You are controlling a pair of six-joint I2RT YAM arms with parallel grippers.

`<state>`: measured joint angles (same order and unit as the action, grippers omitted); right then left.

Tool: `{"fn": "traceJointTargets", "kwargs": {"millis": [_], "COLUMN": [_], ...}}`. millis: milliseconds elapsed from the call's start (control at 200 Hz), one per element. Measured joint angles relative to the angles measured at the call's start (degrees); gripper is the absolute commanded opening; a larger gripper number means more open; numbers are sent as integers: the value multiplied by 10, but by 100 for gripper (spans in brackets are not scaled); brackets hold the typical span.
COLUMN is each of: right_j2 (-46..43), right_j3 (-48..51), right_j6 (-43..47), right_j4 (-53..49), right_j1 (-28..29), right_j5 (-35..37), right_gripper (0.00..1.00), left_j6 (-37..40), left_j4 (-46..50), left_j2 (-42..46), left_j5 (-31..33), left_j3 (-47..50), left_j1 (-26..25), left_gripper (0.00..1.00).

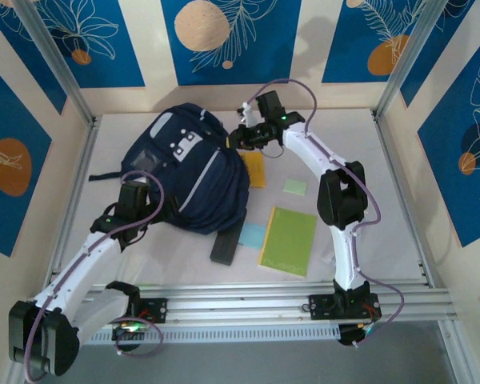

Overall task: Pack the student bag
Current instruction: Place the student bag at the top-center of the table, then rotate the student bag at the top-center of the table.

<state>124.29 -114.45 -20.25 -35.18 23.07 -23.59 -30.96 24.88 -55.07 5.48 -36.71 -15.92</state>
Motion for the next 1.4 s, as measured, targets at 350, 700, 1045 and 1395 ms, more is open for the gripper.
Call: {"fn": "traceJointTargets", "kwargs": {"millis": [350,700,1045,1395], "right_j2": [-46,-195,-133,-79], "right_j3": [124,354,348,328], "right_j6": [-6,-54,-98,-156], "right_j4": [29,81,155,233], "right_j1": [-12,51,23,-1], "right_j5": [37,99,146,112], "right_gripper": [67,70,68,0], "left_j6": [-26,-82,-93,-90], "left_j4": [-42,-171,-263,-377], "left_j2": [-6,-135,-231,-347], "left_j5": [40,94,85,55], "left_j3": [29,40,31,1], "left_j1": [0,26,32,38], "left_gripper": [100,100,100,100]}}
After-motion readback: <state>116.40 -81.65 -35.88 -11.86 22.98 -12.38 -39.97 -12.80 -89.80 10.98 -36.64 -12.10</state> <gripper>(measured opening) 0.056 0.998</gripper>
